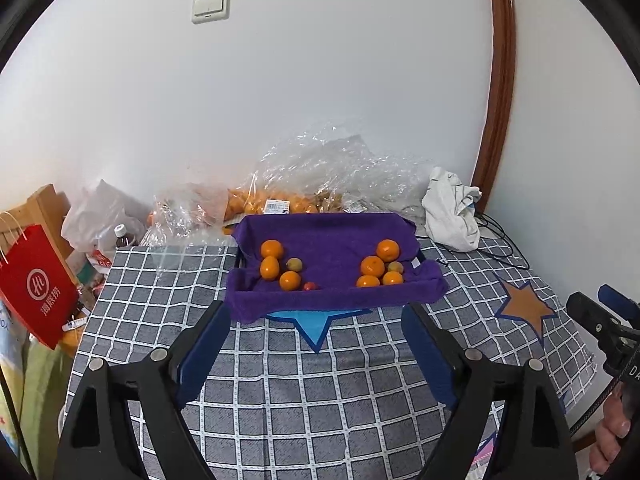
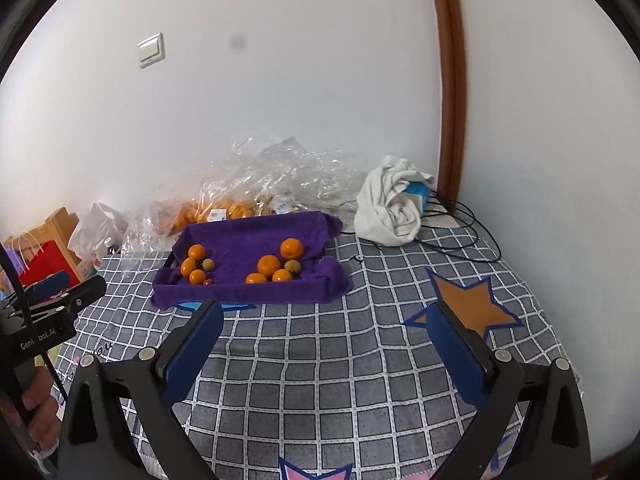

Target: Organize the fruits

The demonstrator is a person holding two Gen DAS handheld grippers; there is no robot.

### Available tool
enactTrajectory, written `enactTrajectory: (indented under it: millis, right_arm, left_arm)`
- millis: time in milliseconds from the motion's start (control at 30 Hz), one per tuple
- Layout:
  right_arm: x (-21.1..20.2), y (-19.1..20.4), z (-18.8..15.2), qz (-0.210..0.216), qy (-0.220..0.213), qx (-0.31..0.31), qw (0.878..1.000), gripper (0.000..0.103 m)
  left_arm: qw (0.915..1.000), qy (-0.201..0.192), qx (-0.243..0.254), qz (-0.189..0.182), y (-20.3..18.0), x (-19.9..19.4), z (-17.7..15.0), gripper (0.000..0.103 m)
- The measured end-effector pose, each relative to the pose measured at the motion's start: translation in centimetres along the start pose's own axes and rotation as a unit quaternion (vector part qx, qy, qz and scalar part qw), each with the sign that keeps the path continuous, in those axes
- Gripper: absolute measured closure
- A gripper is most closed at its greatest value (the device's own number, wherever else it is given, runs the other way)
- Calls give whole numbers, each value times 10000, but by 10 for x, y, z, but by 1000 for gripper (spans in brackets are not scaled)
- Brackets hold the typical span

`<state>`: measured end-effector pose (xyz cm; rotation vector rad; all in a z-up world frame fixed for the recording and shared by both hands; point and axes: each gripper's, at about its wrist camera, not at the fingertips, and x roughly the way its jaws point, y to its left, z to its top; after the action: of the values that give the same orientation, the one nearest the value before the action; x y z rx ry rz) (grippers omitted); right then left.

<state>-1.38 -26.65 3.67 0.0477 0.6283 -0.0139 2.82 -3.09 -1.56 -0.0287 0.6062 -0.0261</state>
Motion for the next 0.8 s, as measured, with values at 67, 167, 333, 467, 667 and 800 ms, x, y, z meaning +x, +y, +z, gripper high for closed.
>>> enactTrajectory:
  millis: [67, 167, 333, 467, 667, 800]
  right_arm:
    - [-1, -2, -1, -37, 8, 7, 10000, 3]
    - [-2, -3, -3, -87, 23, -8, 10000, 3]
    - [-4, -4, -4, -107, 2, -4, 9999, 3]
    - [-4, -4, -4, -100, 7, -12, 9999, 3]
    - [-5, 0, -5, -101, 16, -60, 9999, 3]
    - [-3, 4, -5, -111, 20, -117, 9999, 3]
  left_arm:
    - [10000, 1, 1, -5, -2, -1, -1, 16]
    - [10000, 7, -9, -36, -3, -2, -2, 16]
    - [10000, -16, -32, -77, -2, -3, -2, 16]
    - [10000, -23, -28, -70, -2, -4, -2, 16]
    - [10000, -32, -33, -65, -1, -5, -2, 16]
    - [10000, -37, -37, -67, 0, -4, -2, 16]
